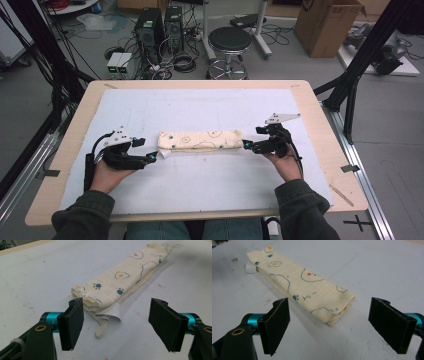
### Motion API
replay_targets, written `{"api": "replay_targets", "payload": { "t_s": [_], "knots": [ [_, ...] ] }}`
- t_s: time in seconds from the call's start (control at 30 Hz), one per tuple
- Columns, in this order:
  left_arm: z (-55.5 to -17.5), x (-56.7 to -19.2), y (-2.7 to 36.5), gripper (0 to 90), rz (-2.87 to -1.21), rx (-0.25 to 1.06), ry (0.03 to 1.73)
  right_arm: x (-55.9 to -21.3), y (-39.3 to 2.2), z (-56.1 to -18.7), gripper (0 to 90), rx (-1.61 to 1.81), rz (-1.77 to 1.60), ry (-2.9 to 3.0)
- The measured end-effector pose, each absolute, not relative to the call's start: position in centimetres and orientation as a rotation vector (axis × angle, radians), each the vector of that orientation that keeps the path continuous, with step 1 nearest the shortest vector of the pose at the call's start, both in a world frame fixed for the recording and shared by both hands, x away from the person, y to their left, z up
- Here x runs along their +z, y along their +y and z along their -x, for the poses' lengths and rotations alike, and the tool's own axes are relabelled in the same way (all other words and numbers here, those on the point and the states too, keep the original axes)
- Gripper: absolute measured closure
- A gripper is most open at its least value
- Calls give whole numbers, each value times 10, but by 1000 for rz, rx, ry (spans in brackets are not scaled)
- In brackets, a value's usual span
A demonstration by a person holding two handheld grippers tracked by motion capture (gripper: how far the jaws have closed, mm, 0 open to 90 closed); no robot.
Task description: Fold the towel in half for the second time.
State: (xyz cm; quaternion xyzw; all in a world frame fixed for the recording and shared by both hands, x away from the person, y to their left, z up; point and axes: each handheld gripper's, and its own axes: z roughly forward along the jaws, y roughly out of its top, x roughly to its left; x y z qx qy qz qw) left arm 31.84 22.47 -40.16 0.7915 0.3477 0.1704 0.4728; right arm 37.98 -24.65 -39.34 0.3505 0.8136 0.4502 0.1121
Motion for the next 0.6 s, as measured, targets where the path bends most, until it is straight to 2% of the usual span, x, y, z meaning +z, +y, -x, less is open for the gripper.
{"api": "replay_targets", "payload": {
  "t_s": [0.27, 0.6],
  "knots": [
    [-313, -401, 225, 253, -1933, 427, 846, -397, -252, -373, 127, 1310, -1043, 2376],
    [-307, -403, 227, 223, -1934, 428, 855, -398, -255, -363, 125, 1296, -1008, 2374]
  ]
}}
